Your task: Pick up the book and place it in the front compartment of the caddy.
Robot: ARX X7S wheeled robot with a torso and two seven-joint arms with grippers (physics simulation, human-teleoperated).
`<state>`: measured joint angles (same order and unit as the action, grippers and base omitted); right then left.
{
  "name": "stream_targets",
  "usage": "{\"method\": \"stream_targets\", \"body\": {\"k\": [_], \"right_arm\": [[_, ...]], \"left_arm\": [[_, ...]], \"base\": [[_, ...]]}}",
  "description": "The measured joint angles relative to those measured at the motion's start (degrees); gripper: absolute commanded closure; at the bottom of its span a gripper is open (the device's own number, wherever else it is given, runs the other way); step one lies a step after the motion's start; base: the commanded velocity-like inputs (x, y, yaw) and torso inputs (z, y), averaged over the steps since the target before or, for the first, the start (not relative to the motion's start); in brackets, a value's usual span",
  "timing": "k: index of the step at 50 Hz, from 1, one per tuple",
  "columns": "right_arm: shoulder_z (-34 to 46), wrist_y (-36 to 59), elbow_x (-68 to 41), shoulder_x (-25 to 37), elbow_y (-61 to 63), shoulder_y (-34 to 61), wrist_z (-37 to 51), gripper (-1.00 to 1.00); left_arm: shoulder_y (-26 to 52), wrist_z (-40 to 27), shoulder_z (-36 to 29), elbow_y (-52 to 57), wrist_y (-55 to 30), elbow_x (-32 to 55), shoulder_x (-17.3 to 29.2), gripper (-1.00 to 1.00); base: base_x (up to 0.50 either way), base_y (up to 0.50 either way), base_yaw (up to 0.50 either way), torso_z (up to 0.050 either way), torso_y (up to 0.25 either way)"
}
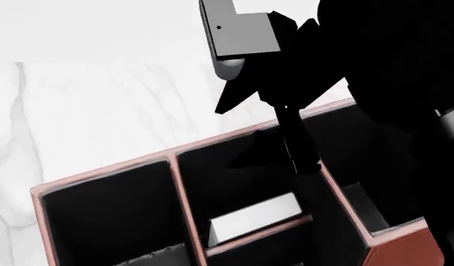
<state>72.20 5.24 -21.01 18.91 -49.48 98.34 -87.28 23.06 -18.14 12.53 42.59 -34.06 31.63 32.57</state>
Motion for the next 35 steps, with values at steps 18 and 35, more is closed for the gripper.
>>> {"method": "stream_targets", "body": {"k": [18, 35], "right_arm": [[-6.62, 18.43, -4.60, 12.42, 26.52, 7.03, 5.48, -1.00], [-15.17, 23.69, -5.96, 21.21, 42.48, 9.36, 19.99, -1.00]], "left_arm": [[0.38, -0.39, -0.62, 0.28, -0.20, 0.10, 0.14, -1.00], [0.31, -0.92, -0.47, 1.24, -0.61, 0.73, 0.32, -1.00]], "base": [[0.00, 0.00, 0.00, 0.000, 0.000], [0.00, 0.00, 0.00, 0.000, 0.000]]}}
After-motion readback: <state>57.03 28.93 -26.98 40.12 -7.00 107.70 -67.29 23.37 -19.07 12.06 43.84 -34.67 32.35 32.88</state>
